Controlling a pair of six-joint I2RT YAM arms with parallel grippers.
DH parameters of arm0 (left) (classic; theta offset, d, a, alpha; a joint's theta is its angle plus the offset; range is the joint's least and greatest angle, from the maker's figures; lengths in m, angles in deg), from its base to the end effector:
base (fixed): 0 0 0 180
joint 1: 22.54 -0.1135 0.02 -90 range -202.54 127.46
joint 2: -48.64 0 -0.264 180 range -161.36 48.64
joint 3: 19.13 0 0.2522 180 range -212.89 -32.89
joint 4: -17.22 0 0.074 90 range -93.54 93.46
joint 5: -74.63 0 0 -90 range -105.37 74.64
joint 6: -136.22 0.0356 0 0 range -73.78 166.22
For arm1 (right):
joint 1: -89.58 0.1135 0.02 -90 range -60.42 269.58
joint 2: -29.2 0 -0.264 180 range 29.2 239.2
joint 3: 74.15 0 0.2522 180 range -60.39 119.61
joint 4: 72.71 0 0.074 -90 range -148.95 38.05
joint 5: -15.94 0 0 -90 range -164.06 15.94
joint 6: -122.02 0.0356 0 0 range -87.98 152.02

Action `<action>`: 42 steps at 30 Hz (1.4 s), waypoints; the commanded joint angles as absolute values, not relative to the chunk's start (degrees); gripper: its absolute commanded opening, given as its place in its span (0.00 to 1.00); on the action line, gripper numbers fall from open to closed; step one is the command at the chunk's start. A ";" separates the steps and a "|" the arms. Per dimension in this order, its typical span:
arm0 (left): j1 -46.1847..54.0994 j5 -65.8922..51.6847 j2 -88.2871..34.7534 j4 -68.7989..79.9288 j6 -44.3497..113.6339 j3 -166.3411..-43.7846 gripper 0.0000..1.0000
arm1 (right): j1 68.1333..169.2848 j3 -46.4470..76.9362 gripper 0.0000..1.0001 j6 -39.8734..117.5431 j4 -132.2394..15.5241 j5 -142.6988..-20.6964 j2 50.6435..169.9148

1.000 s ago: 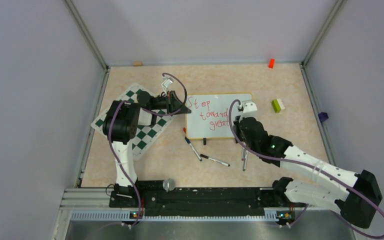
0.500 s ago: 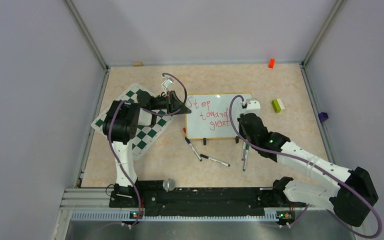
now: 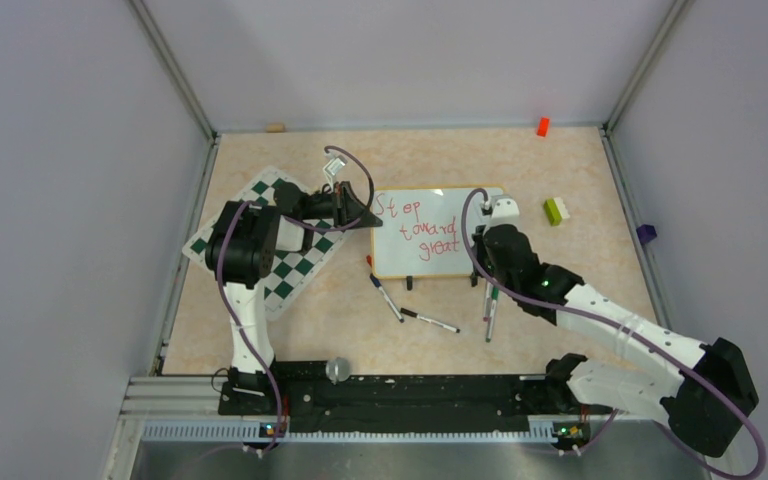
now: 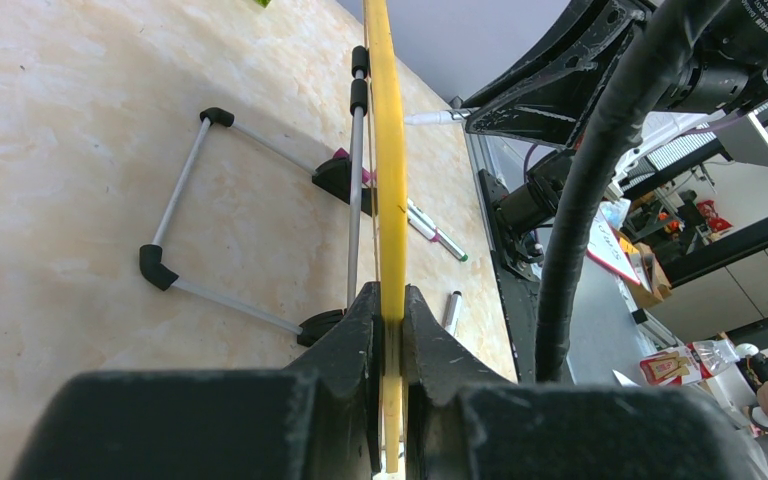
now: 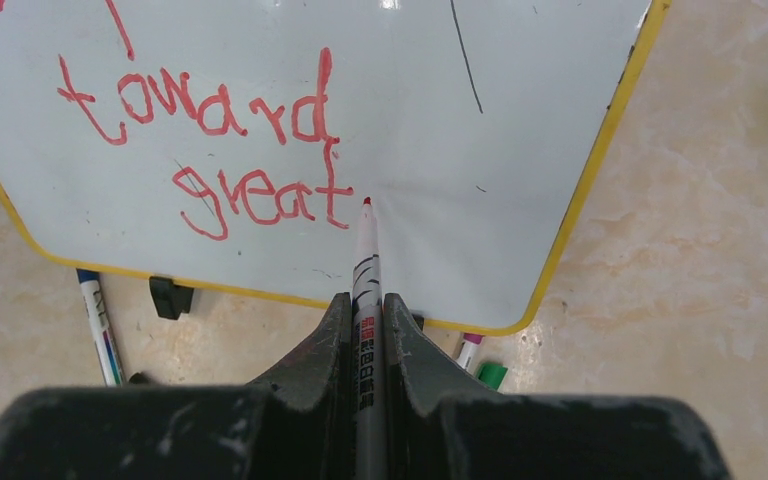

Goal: Write a sentence on the whiteboard

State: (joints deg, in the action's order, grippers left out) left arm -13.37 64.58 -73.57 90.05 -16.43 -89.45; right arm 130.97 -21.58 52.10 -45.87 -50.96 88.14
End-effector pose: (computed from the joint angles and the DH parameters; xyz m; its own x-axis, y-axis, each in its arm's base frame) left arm 0.3807 -0.0970 0.1671 -0.6690 -0.0490 -0.7417 0.7433 -0.0388 -0.6679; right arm 0.1771 0.1375 0.2532 -0.5102 -0.0287 -0.8596 -0.1988 0.9763 0.0854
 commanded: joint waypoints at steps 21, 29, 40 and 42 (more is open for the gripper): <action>-13.67 63.01 -72.47 96.23 -16.51 -89.92 0.00 | 130.54 -19.73 0.00 51.66 -49.51 -49.85 92.43; -13.67 62.96 -72.49 96.27 -16.53 -89.94 0.00 | 130.56 -21.46 0.00 52.70 -48.40 -50.70 91.22; -13.67 63.02 -72.30 96.27 -16.47 -89.76 0.00 | 130.54 -23.33 0.00 53.67 -47.48 -52.78 90.41; -13.67 62.97 -72.24 96.27 -16.44 -89.76 0.00 | 130.54 -23.43 0.00 53.78 -47.38 -53.25 90.14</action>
State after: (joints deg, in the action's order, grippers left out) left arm -13.39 64.55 -73.57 90.07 -16.08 -89.45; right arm 130.97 -22.61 52.93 -46.90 -52.30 91.46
